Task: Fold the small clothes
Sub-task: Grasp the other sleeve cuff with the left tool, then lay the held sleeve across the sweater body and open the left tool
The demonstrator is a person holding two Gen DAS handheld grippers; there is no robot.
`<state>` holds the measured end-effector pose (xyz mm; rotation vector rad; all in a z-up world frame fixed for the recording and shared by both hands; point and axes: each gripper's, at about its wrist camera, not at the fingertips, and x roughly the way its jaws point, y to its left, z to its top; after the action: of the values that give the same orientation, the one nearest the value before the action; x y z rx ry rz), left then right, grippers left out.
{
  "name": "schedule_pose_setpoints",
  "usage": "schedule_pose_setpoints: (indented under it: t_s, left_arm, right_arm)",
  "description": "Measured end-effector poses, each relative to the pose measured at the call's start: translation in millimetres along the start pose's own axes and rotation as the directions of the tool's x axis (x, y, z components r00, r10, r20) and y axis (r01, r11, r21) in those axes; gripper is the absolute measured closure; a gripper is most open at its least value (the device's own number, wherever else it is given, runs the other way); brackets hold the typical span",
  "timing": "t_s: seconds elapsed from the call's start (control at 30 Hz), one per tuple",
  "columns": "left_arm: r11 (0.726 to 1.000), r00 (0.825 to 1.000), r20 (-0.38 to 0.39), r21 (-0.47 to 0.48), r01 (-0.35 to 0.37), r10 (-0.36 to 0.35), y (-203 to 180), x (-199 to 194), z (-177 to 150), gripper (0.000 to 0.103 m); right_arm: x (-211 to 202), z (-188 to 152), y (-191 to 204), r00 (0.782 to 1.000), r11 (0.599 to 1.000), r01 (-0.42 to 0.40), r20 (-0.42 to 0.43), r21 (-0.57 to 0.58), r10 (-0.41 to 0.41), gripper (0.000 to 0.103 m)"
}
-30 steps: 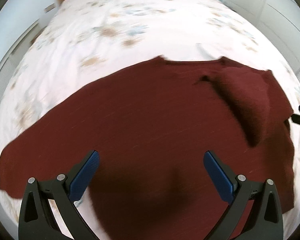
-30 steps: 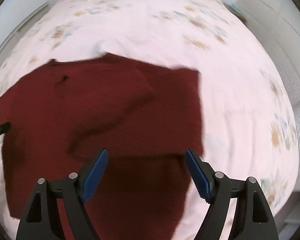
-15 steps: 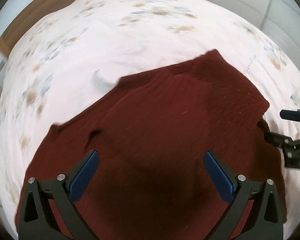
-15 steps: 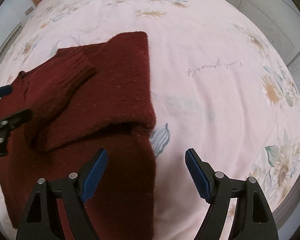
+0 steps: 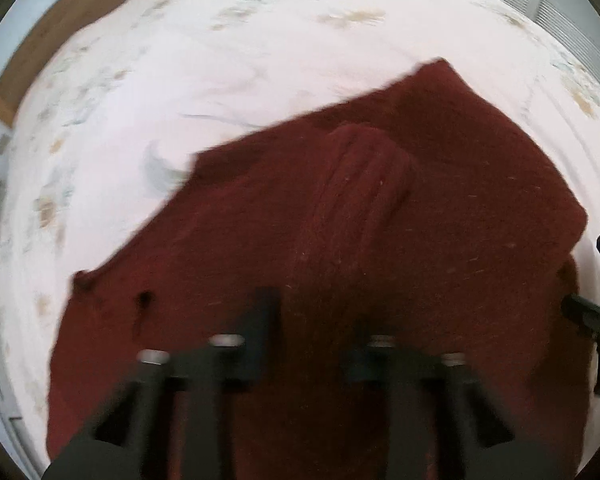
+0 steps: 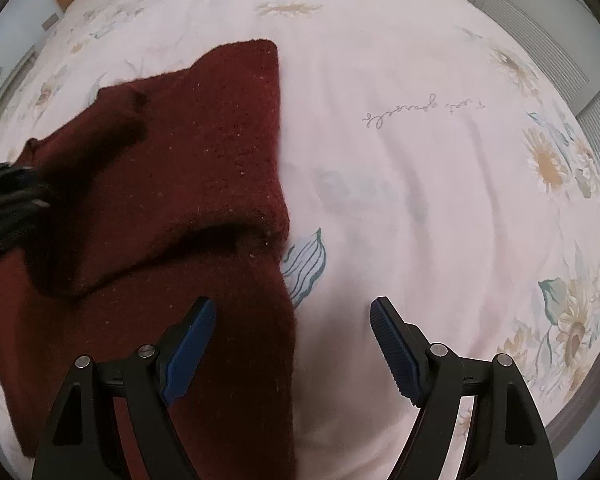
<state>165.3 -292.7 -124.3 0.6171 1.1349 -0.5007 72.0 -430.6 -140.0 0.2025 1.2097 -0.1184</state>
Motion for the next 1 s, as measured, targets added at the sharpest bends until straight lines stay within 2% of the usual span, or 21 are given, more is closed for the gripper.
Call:
schedule_pose_setpoints:
  t_s: [0.1, 0.2, 0.27, 0.3, 0.33, 0.37, 0.47, 0.57, 0.7, 0.8, 0.87, 1.0]
  left_arm:
    - [0.996, 0.999, 0.043, -0.078, 0.033, -0.029, 23, -14, -3, 0.088]
    - [0.991, 0.996, 0.088, -0.130, 0.031, -0.019, 57, -30, -12, 0.089]
    - [0.981, 0.992, 0.126, -0.191, 0.040, -0.016, 73, -40, -18, 0.089]
    - [0.975, 0.990, 0.140, -0.220, 0.045, -0.014, 80, -43, -21, 0.089]
    - [0.967, 0.988, 0.155, -0.251, 0.052, -0.013, 88, -45, -27, 0.089]
    - [0.962, 0.987, 0.163, -0.268, 0.057, -0.013, 92, -45, -30, 0.089]
    - [0.939, 0.983, 0.182, -0.339, 0.056, 0.008, 116, -45, -55, 0.089]
    - [0.913, 0.988, 0.154, -0.406, 0.042, 0.022, 144, -43, -84, 0.087]
    - [0.872, 0.995, 0.096, -0.484, 0.071, -0.028, 159, -32, -107, 0.083]
    - [0.842, 0.994, 0.076, -0.528, 0.107, -0.079, 167, -29, -137, 0.075]
    - [0.824, 0.993, 0.062, -0.554, 0.121, -0.104, 172, -28, -147, 0.064]
    - [0.783, 0.988, 0.059, -0.604, 0.148, -0.142, 183, -37, -175, 0.054]
  right_arm:
    - [4, 7, 5, 1.000, 1.000, 0.001, 0.017, 0.003, -0.001, 0.022]
    - [10, 18, 8, 0.999, 1.000, -0.020, 0.025, 0.015, 0.020, 0.022]
    - [12, 24, 11, 0.999, 0.999, -0.028, 0.034, 0.020, 0.027, 0.028]
    - [12, 26, 12, 0.999, 1.000, -0.027, 0.039, 0.016, 0.027, 0.049]
    - [13, 28, 14, 0.999, 0.999, -0.030, 0.044, 0.012, 0.029, 0.082]
    - [14, 29, 15, 0.999, 0.999, -0.035, 0.040, 0.016, 0.034, 0.087]
    - [17, 28, 17, 1.000, 1.000, -0.010, 0.025, 0.012, 0.010, 0.087]
    - [17, 26, 22, 1.000, 1.000, 0.011, 0.021, 0.002, -0.011, 0.087]
    - [16, 24, 26, 1.000, 1.000, 0.021, 0.017, -0.016, -0.020, 0.087]
    - [15, 24, 27, 1.000, 1.000, 0.013, 0.013, -0.012, -0.013, 0.087]
    - [18, 32, 30, 1.000, 1.000, 0.006, 0.010, -0.011, -0.006, 0.087]
    - [16, 34, 31, 1.000, 1.000, -0.008, 0.004, -0.016, 0.008, 0.084]
